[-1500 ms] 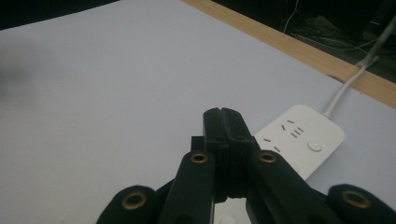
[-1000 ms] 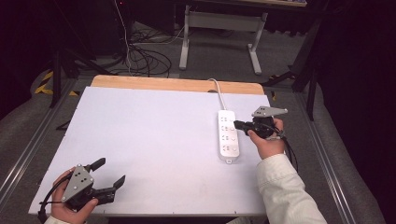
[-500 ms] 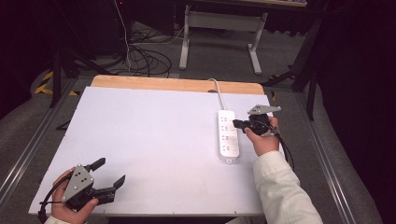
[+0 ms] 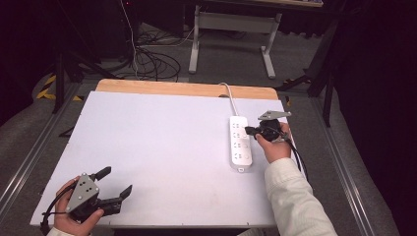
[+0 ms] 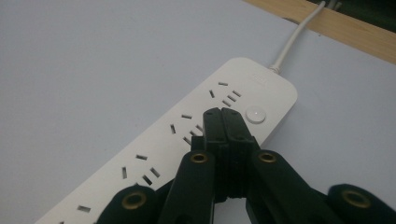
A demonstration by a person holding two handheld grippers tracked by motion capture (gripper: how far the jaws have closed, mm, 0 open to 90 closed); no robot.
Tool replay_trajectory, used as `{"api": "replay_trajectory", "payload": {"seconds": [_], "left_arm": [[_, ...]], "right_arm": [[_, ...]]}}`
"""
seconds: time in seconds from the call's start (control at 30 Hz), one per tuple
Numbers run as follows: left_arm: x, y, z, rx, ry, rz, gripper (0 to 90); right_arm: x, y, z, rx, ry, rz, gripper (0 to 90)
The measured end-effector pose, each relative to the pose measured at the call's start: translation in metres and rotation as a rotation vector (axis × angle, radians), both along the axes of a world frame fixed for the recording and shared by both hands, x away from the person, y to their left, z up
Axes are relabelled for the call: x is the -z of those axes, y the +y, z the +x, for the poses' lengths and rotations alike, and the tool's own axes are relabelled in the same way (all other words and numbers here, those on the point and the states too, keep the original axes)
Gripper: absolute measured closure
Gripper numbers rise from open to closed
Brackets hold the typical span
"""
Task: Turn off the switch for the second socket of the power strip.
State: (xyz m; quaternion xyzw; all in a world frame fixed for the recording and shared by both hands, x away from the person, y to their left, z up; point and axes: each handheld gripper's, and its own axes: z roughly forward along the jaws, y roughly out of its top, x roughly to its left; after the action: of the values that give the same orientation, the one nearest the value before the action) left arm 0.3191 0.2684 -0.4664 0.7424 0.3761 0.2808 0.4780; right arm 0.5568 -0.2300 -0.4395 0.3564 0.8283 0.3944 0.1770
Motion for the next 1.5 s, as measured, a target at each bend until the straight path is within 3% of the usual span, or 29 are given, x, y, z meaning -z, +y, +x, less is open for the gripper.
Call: {"api": "replay_trajectory", "payload": {"seconds": [0.47,1.1,1.5], "left_arm": [[0.0,0.0,0.0,0.0,-0.003,0.009,14.3],[0.0,0.0,0.0,-0.001,-0.006,0.012,14.2],[0.001,0.0,0.0,-0.005,-0.005,0.005,14.0]], "right_arm": [[0.011,0.004,0.006,-0.005,0.025,-0.029,90.0],[0.015,0.007,0.006,-0.008,0.016,-0.079,90.0],[0.017,0.009,0.005,-0.008,0.009,-0.085,90.0]]}}
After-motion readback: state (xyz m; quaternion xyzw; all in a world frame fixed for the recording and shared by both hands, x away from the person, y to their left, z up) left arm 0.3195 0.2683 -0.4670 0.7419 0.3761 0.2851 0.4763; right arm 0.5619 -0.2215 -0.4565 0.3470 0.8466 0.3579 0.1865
